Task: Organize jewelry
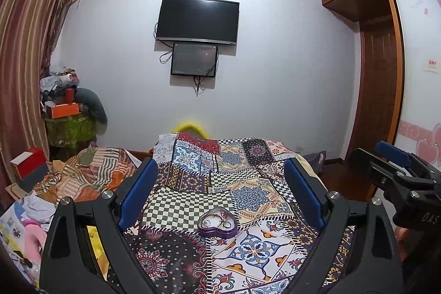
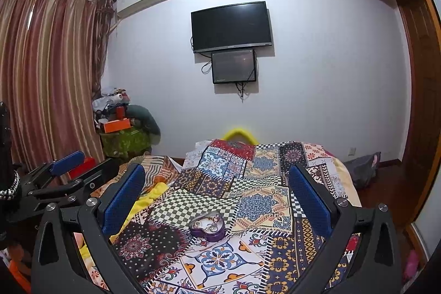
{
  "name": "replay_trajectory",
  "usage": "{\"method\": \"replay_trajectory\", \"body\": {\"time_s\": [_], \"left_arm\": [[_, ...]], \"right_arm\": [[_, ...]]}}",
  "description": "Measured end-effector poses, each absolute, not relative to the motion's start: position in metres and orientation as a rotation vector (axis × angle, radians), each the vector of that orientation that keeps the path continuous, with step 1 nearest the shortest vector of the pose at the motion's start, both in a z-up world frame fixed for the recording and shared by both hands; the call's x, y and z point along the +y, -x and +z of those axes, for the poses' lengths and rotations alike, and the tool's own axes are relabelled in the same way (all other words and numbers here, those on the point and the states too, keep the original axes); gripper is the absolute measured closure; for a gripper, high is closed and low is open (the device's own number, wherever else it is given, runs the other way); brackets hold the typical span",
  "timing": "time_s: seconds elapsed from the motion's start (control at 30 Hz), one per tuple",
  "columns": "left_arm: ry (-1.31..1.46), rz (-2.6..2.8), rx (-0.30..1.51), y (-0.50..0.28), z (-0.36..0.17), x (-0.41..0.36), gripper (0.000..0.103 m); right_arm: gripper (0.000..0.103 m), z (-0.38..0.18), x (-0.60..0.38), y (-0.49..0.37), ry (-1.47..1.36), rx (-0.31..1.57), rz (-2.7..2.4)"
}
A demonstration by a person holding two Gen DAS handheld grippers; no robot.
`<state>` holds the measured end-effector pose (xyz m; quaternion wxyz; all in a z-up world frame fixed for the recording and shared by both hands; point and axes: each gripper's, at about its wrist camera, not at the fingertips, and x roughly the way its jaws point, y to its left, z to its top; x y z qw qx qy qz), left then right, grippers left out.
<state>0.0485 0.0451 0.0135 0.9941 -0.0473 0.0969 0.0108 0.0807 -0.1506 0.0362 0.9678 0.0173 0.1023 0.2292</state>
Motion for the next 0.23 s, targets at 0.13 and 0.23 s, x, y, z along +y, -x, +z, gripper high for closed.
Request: {"method": "replay_trajectory", "body": {"time_s": [0.13, 0.23], "left_arm": [[0.097, 0.016, 0.195, -0.0493, 0.0122, 0.0452, 0.01], [0.094, 0.012, 0.198, -0.0511, 0.0109, 0.0456, 0.01]], "right_arm": [[0.0, 0.035, -0.1501, -0.0823, -0.034, 0.211, 0.464], [0.0, 0.0338, -0.1492, -0.0843, -0.033, 0.216, 0.46]]}}
